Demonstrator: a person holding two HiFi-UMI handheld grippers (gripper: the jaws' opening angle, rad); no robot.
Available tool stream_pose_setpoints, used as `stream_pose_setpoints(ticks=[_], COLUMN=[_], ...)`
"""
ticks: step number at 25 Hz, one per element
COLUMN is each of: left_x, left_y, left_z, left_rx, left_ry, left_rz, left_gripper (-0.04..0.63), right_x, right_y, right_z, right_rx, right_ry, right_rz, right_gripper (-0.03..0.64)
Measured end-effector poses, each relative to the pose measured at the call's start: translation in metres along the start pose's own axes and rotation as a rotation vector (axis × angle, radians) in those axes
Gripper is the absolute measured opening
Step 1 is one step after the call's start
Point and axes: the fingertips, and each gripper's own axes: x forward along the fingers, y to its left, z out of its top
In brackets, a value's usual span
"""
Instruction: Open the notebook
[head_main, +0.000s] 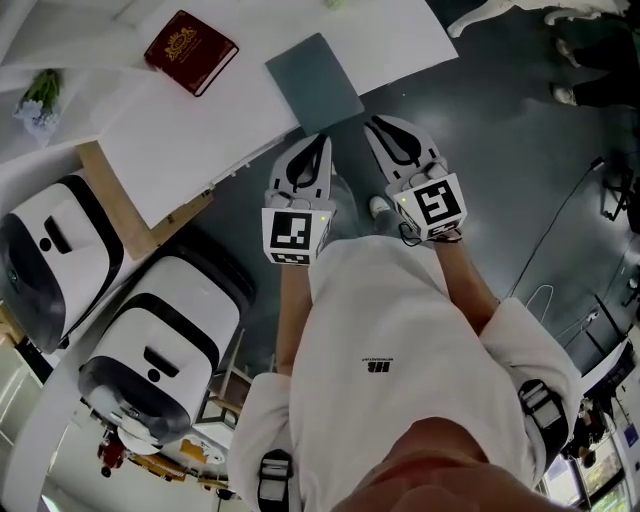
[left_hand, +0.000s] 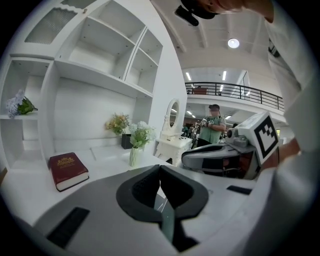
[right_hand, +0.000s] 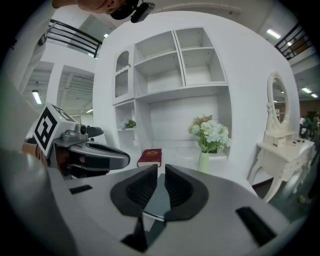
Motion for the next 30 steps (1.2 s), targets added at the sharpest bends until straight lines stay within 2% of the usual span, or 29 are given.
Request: stream_pose_setpoints(ticks=[17, 30], left_x=[0.06, 0.094], left_y=[0.023, 0.026], left_z=[-0.042, -0.078], left_rx=[0.006, 0.014], left_ry=[0.092, 0.159], left_rz=[-0.089, -0.152], left_gripper=[0.0, 0.0], right_x=[0.046, 0.066], right_y=[-0.035, -0.05], right_z=[-0.067, -0.114], right_rx=[0.077, 0.142], right_ry=[0.115, 0.196], right_rz=[-0.097, -0.124], right_gripper=[0.035, 0.037])
